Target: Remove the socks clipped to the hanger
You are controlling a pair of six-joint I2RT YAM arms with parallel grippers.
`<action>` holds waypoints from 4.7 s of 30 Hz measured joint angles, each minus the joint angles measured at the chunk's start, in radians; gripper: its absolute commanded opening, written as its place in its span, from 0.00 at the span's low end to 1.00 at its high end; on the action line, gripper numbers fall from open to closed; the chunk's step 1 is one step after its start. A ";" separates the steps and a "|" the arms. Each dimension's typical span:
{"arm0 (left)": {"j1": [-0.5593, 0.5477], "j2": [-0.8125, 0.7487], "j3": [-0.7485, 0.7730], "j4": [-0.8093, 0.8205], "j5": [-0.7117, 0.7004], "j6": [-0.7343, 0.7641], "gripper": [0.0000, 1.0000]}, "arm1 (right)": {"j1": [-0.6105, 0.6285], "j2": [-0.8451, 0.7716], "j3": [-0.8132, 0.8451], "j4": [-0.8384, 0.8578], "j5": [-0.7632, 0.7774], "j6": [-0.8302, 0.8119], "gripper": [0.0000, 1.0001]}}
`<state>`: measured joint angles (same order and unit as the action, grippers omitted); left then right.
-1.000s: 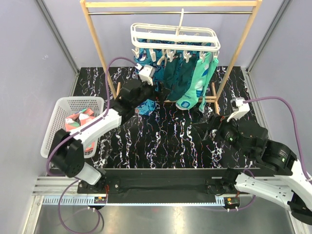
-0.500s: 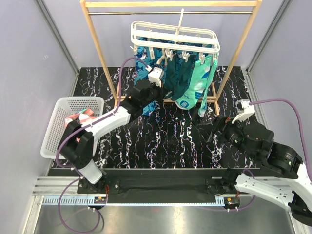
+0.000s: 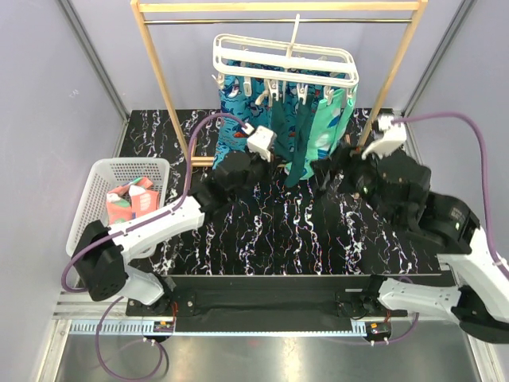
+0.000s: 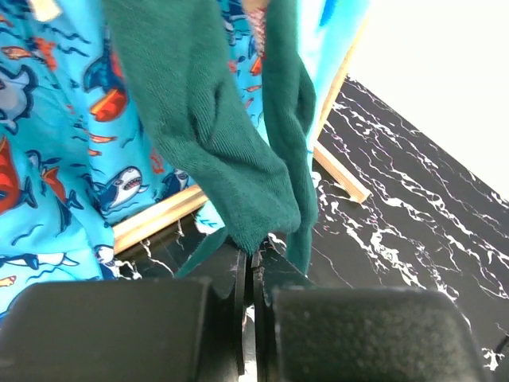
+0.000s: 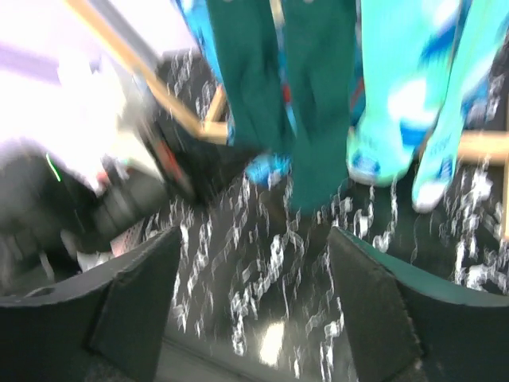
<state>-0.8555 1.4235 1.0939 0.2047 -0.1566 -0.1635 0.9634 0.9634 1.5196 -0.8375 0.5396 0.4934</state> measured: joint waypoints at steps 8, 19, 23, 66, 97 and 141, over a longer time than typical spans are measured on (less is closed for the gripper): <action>-0.159 -0.009 -0.052 0.003 -0.172 0.069 0.00 | 0.000 0.286 0.358 0.061 0.115 -0.176 0.65; -0.266 -0.026 -0.056 0.029 -0.370 0.165 0.00 | -0.008 0.722 0.900 -0.038 0.185 -0.329 0.60; -0.282 -0.026 -0.056 0.036 -0.402 0.183 0.00 | -0.023 0.789 0.947 -0.074 0.229 -0.346 0.59; -0.360 -0.013 -0.054 0.104 -0.485 0.265 0.00 | -0.092 0.824 0.731 0.171 0.309 -0.577 0.55; -0.381 -0.013 -0.052 0.111 -0.507 0.272 0.00 | -0.104 0.838 0.716 0.249 0.361 -0.637 0.00; -0.079 -0.305 -0.137 -0.391 -0.509 -0.199 0.00 | -0.108 0.765 0.676 0.185 0.280 -0.481 0.64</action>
<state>-0.9348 1.1183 0.9569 -0.1867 -0.6655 -0.3626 0.8555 1.7283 2.1952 -0.6525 0.8200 0.0120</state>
